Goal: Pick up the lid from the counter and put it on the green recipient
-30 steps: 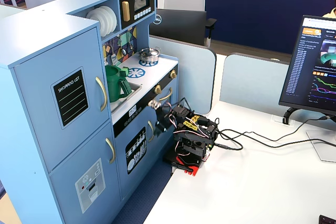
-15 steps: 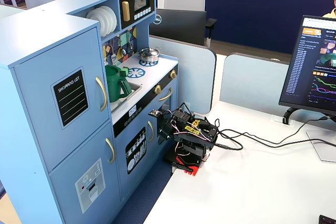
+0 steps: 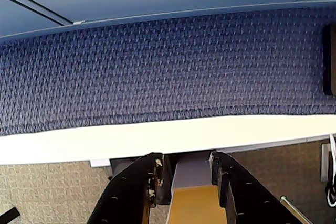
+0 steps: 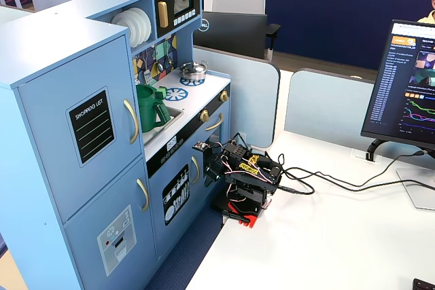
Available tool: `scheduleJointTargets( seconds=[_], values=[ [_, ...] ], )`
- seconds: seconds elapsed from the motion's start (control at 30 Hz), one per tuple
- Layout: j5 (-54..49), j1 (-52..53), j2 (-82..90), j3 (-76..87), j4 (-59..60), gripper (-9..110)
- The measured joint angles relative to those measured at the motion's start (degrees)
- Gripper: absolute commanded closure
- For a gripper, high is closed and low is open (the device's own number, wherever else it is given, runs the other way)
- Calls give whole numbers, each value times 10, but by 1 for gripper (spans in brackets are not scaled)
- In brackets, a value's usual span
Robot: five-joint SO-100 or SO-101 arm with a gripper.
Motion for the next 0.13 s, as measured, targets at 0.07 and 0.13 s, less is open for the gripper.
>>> scheduleJointTargets(
  seconds=[0.07,0.13],
  values=[
    [0,0,0,0,0,99],
    [0,0,0,0,0,99]
  ],
)
